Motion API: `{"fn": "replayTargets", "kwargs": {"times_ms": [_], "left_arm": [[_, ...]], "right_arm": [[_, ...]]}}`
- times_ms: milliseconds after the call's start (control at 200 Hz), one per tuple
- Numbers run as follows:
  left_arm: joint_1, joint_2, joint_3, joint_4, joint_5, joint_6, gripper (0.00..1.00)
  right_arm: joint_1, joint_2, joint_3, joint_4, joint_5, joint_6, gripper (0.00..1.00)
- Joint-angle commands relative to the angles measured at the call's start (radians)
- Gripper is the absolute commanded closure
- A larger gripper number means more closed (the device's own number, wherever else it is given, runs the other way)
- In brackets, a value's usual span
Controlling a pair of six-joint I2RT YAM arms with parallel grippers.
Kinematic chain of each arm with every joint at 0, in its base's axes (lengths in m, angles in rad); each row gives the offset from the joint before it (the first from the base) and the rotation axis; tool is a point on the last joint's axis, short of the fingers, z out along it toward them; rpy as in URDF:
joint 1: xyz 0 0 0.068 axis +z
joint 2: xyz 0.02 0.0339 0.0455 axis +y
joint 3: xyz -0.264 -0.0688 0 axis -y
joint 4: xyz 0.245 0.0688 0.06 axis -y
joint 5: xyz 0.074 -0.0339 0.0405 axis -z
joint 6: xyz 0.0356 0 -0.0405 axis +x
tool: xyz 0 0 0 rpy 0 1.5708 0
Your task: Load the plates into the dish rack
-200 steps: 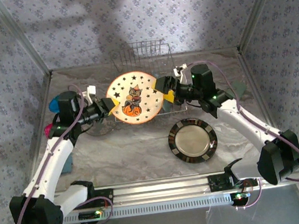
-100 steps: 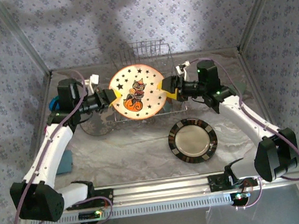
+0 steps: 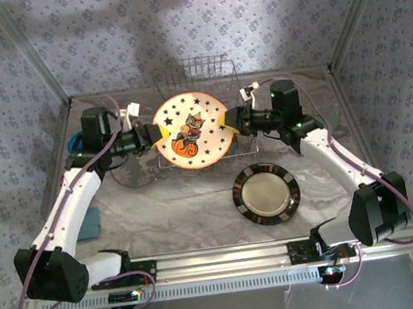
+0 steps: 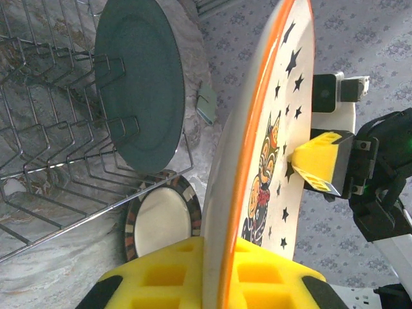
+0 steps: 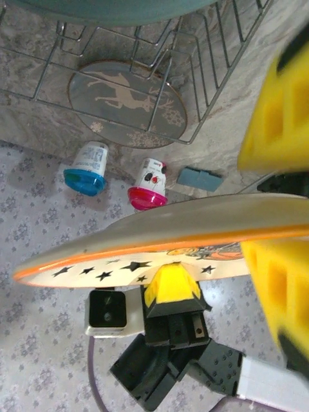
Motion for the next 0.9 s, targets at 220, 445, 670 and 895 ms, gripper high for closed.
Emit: {"fn": "replayTargets", "kwargs": {"times_ms": [220,445,670,895], "left_arm": [[-0.005,-0.006,-0.003,0.068,0.024,0.048,0.82],[-0.003,0.011,-0.020,0.034,-0.005,0.088,0.43],[0.002,0.040,0.000,-0.026,-0.057,0.136,0.01],[0.065,0.057,0.141,-0.233,-0.142,0.268,0.01]], "right_arm": [[0.002,-0.019,0.018,0.023,0.010,0.009,1.00],[0.001,-0.062,0.024,-0.002,0.094,0.017,1.00],[0.016,-0.089,0.093,-0.116,0.215,-0.028,1.00],[0.093,-0.138,0.243,-0.351,0.482,-0.135,1.00]]}}
